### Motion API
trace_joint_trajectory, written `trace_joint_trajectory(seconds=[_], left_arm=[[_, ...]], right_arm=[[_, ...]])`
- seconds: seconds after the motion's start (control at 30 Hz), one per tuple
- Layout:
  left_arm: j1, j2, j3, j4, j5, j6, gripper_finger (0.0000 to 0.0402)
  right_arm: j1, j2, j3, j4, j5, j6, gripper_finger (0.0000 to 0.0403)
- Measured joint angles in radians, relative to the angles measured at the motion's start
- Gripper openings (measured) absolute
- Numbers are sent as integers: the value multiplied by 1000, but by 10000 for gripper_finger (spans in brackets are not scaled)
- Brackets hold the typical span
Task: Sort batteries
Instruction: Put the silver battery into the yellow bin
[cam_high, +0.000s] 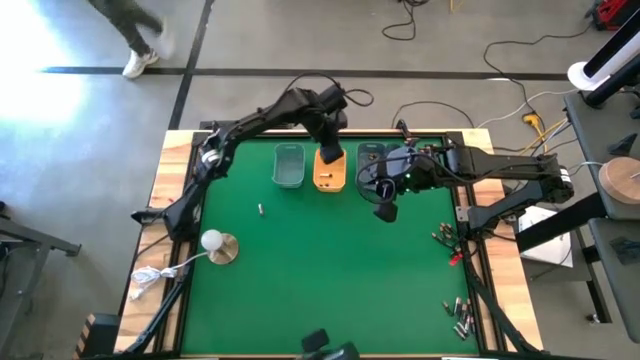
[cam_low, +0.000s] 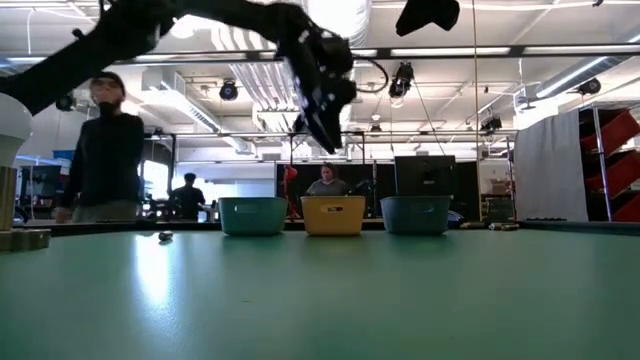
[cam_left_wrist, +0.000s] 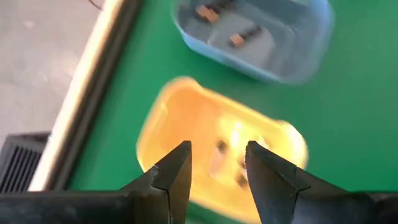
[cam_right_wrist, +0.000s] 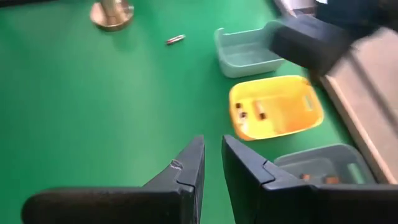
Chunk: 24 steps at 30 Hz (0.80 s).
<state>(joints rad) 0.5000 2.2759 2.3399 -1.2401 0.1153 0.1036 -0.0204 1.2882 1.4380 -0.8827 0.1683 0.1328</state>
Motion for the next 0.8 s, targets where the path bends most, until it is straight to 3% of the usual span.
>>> trace_joint_trajectory(seconds=[0.17, 0.37, 0.63, 0.8], left_arm=[[-60, -142, -97, -81, -47, -82, 130], [-155, -419, -446, 8, -191, -270, 130], [-249, -797, -1026, 196, -280, -763, 130], [-319, -951, -1284, 255, -286, -1083, 130]], right_arm=[[-2, 1, 0, 9, 71, -55, 50], [-33, 1, -1, 69, 88, -145, 50], [-110, 21, -4, 279, 87, -301, 50], [-157, 64, -5, 357, 87, -345, 50]])
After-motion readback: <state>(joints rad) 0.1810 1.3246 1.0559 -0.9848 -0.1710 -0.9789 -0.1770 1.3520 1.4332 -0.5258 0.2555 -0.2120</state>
